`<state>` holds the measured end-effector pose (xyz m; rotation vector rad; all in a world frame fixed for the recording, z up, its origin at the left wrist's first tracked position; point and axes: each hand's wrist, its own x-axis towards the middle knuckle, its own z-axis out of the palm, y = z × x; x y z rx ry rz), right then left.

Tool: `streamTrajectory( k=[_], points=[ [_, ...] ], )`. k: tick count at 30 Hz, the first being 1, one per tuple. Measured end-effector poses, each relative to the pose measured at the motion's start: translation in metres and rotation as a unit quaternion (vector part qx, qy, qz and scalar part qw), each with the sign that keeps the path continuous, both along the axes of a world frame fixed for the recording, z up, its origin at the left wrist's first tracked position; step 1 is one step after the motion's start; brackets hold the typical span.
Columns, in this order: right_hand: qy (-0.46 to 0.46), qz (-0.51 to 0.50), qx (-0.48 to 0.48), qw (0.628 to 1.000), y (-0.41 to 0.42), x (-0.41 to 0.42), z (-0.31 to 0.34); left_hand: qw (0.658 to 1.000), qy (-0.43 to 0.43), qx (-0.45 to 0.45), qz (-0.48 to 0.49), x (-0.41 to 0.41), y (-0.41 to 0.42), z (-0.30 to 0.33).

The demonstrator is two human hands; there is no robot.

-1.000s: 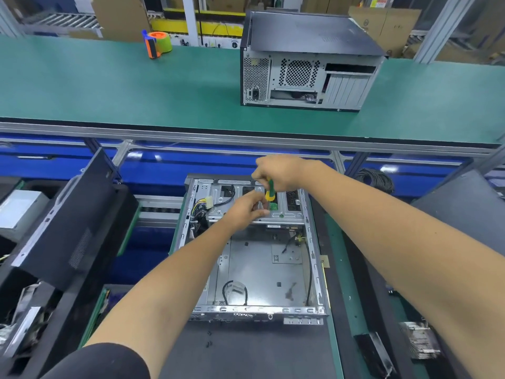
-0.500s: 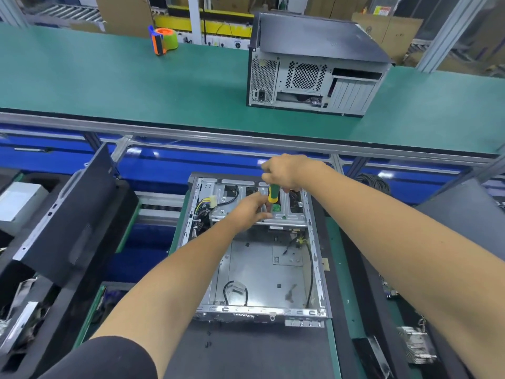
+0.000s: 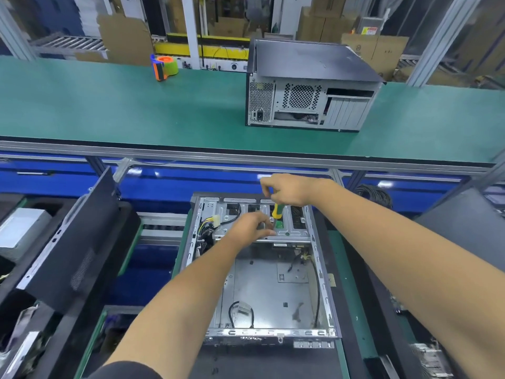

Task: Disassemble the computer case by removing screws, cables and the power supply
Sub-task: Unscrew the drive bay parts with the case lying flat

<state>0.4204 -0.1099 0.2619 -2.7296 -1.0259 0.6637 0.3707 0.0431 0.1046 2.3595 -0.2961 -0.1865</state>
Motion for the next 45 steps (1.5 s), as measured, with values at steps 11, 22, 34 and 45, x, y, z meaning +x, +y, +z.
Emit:
streamTrajectory(
  k=[11,22,34,45],
  points=[
    [-0.089,-0.1,-0.055,0.989,0.012,-0.005,-0.002,1.0,-0.002,0.002,0.005,0.0,0.001,-0.002],
    [0.03,-0.038,-0.059,0.997,0.017,0.002,0.014,0.999,0.004,-0.027,0.028,0.001,0.0,-0.006],
    [-0.127,-0.005,-0.193,0.973,0.017,-0.006,0.014,1.0,0.0,-0.007,0.02,0.003,-0.001,-0.007],
    [0.08,-0.086,-0.033,0.992,0.009,0.002,0.013,1.0,-0.001,0.003,0.02,0.001,-0.001,-0.007]
  ],
)
